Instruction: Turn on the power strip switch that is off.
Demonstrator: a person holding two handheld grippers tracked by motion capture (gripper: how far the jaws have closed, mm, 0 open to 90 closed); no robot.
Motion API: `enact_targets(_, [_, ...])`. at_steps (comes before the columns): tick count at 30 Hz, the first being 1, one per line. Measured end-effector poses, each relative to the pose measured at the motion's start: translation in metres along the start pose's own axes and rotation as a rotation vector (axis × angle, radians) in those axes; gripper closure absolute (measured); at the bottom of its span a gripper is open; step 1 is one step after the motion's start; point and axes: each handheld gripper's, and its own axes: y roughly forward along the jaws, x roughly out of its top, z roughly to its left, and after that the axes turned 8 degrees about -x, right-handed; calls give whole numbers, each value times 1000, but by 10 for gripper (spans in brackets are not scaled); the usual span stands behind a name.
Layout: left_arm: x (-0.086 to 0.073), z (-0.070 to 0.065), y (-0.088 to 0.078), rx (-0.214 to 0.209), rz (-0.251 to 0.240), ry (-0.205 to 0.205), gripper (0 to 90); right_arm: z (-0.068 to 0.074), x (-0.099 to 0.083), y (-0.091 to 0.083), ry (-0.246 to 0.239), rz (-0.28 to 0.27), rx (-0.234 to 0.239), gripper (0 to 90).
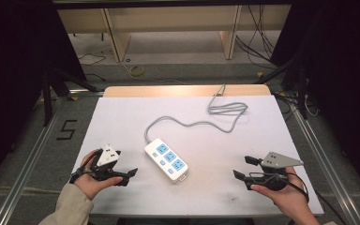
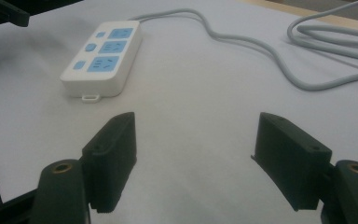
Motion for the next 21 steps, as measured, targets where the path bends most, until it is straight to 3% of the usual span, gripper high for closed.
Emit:
enact_targets(6, [2,0,-2,10,-12,2,182,1,0,0,4,0,0,298])
enact_targets(10, [4,1,-3,27,-29,5,283,1,0,1,2,1,0,298])
enact_targets(12, [7,2,-5,64,-39,4,391,1,0,1,1,5,1,298])
enact_targets(14, [8,2,-6,73,-44,6,531,1,0,1,0,7,1,298])
enact_targets(15, [9,3,-7,77,-49,6,531,1,0,1,0,7,1,298])
enact_targets(16, [10,3,-9,79,-51,9,654,1,0,1,0,9,1,298])
enact_targets(17, [11,3,-9,84,-46,15,710,1,0,1,0,9,2,298])
enact_targets(21, [13,3,-11,87,-37,13,872,1,0,1,-3,7,1,298])
